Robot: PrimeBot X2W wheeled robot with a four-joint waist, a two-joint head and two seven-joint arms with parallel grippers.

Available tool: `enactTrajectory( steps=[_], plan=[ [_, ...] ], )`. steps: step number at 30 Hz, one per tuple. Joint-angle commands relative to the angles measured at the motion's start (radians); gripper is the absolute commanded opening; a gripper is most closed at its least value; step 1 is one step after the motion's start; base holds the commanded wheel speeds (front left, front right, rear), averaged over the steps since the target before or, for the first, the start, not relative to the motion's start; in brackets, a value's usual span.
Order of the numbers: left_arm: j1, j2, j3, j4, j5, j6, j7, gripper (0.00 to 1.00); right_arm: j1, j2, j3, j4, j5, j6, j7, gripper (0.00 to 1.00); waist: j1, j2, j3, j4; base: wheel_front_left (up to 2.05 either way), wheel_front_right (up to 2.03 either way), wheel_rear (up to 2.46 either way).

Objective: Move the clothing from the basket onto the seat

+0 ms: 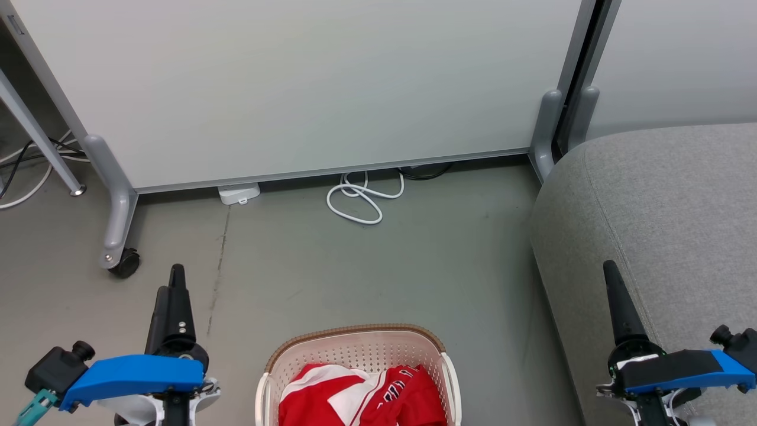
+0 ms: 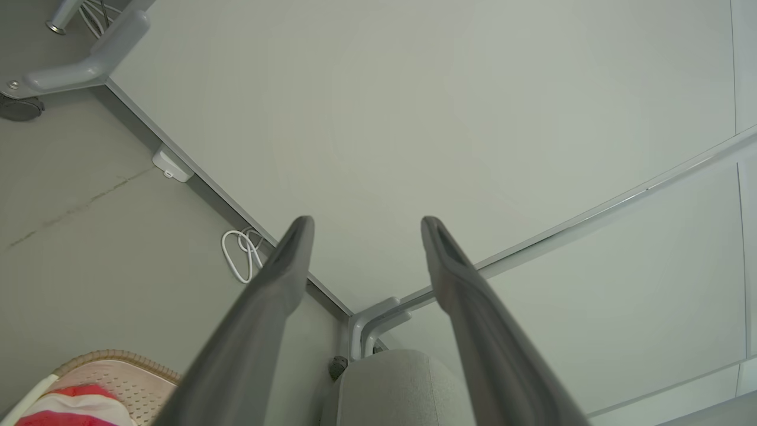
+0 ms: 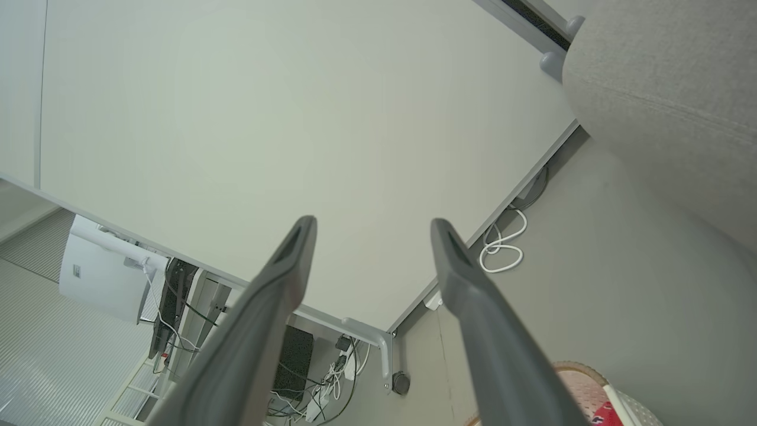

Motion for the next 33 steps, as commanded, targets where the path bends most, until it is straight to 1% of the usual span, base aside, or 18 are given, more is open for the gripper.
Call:
enactTrajectory(
  steps=[1,9,19,27,33],
  plan=[
    [-0.027,0.008,-0.008,-0.021,0.035,0.003,-0.008,1.0,-0.023,-0.005,0.006,-0.021,-0.033,0.002,-0.008,1.0,0.0,0.0,0.0,0.0,0.0,0.0,0.0],
    [-0.027,0.008,-0.049,-0.019,0.214,0.014,-0.035,1.0,-0.019,-0.006,0.028,-0.025,-0.181,0.002,-0.035,1.0,0.0,0.0,0.0,0.003,0.0,0.0,0.0],
    [-0.027,0.01,-0.079,-0.007,0.394,0.024,-0.067,1.0,-0.023,-0.007,0.048,0.0,-0.337,0.003,-0.067,1.0,0.0,0.0,-0.001,0.005,0.0,0.0,0.0],
    [-0.027,0.02,-0.105,0.007,0.509,0.032,-0.09,1.0,-0.027,-0.008,0.06,0.025,-0.454,0.003,-0.09,1.0,0.0,0.0,-0.001,0.006,0.0,0.0,0.0],
    [-0.029,0.022,-0.116,0.006,0.565,0.037,-0.103,1.0,-0.03,-0.008,0.062,0.032,-0.52,0.003,-0.103,1.0,0.0,0.0,0.003,0.007,0.0,0.0,0.0]
  ],
)
